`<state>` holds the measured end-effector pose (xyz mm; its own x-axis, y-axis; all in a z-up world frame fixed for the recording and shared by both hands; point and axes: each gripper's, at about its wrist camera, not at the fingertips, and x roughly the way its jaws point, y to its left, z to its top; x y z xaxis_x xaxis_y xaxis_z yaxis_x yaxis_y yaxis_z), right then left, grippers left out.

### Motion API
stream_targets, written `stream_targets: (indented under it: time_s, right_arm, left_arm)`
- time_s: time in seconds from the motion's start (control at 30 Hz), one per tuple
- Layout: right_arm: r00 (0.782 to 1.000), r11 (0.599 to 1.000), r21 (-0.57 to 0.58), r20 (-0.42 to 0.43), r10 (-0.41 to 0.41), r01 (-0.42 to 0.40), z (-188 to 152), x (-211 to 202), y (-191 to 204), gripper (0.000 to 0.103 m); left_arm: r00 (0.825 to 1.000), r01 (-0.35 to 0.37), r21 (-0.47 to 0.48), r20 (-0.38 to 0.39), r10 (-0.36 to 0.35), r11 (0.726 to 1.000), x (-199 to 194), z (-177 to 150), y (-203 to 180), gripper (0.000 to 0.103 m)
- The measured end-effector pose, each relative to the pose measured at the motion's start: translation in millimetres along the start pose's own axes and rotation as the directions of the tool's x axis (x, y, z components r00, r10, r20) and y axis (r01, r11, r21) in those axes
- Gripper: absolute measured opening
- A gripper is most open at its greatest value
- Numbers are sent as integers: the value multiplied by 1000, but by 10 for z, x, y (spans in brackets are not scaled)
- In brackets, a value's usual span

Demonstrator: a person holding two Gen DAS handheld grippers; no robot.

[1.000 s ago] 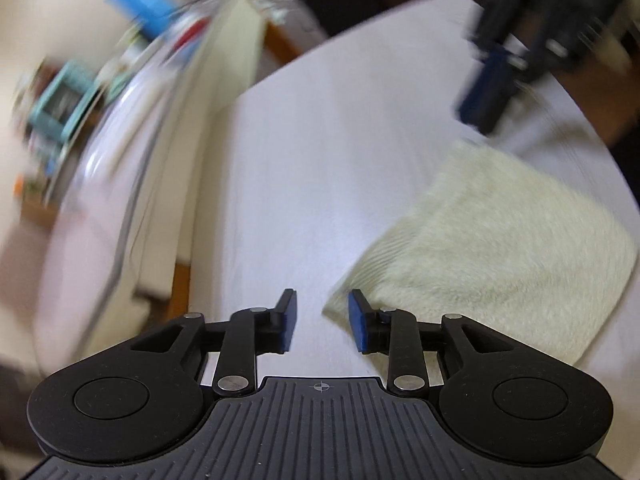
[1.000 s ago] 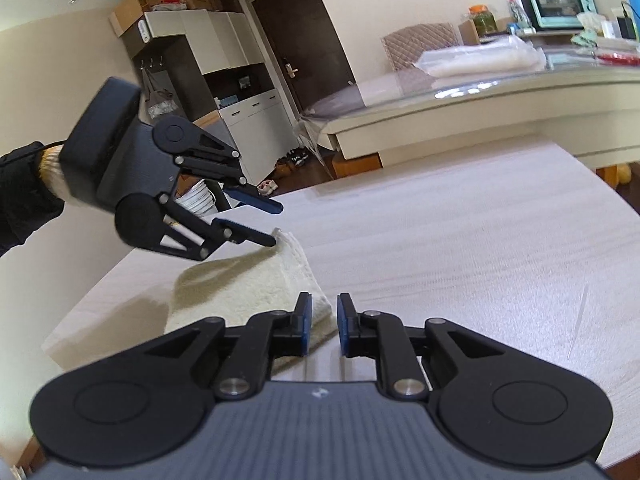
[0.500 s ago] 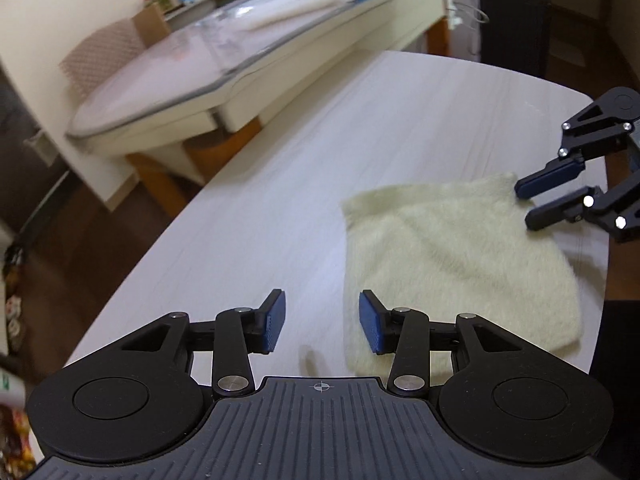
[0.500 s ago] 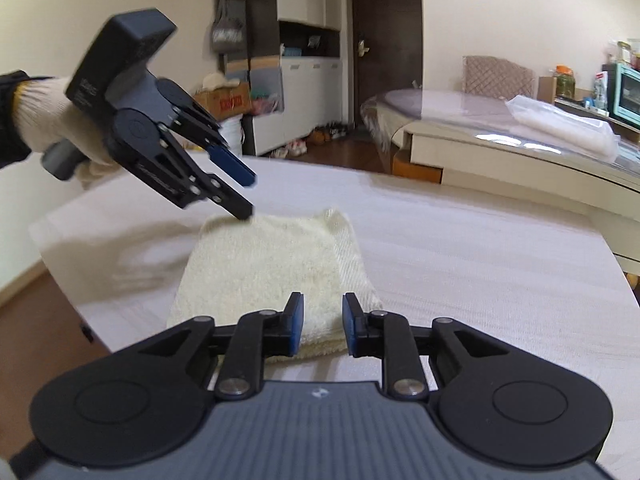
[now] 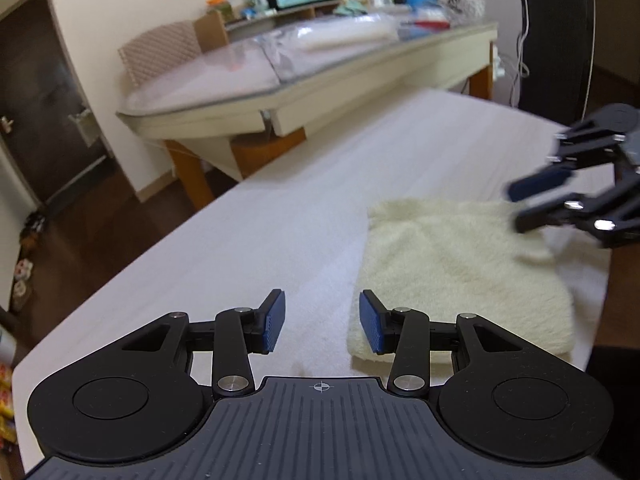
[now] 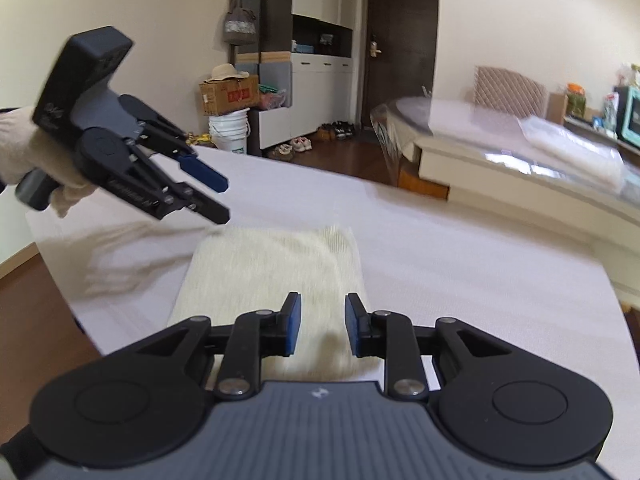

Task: Fold towel
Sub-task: 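Open both grippers and release the folded towel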

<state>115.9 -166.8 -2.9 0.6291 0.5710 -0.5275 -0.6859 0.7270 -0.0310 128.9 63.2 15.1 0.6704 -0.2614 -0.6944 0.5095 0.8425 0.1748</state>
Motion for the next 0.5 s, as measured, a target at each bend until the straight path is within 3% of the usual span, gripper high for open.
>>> stream_targets:
  time_s: [0.13, 0.23, 0.37, 0.5]
  right_arm:
    - [999, 997, -61, -26, 36, -38, 192, 302, 27, 28]
    - [995, 993, -84, -66, 76, -82, 284, 577, 32, 28]
    - [990, 992, -95, -122, 74, -86, 237, 790, 27, 29]
    - [995, 996, -60, -71, 66, -71, 249, 643, -66, 29]
  left_arm:
    - [999, -40, -24, -24, 39, 999, -39, -119, -88, 46]
    - [999, -49, -92, -29, 46, 995, -12, -213, -86, 46]
    - [998, -55, -144, -37, 50, 988, 62, -275, -88, 47]
    - [998, -64, -193, -26, 60, 979, 50, -285, -64, 49]
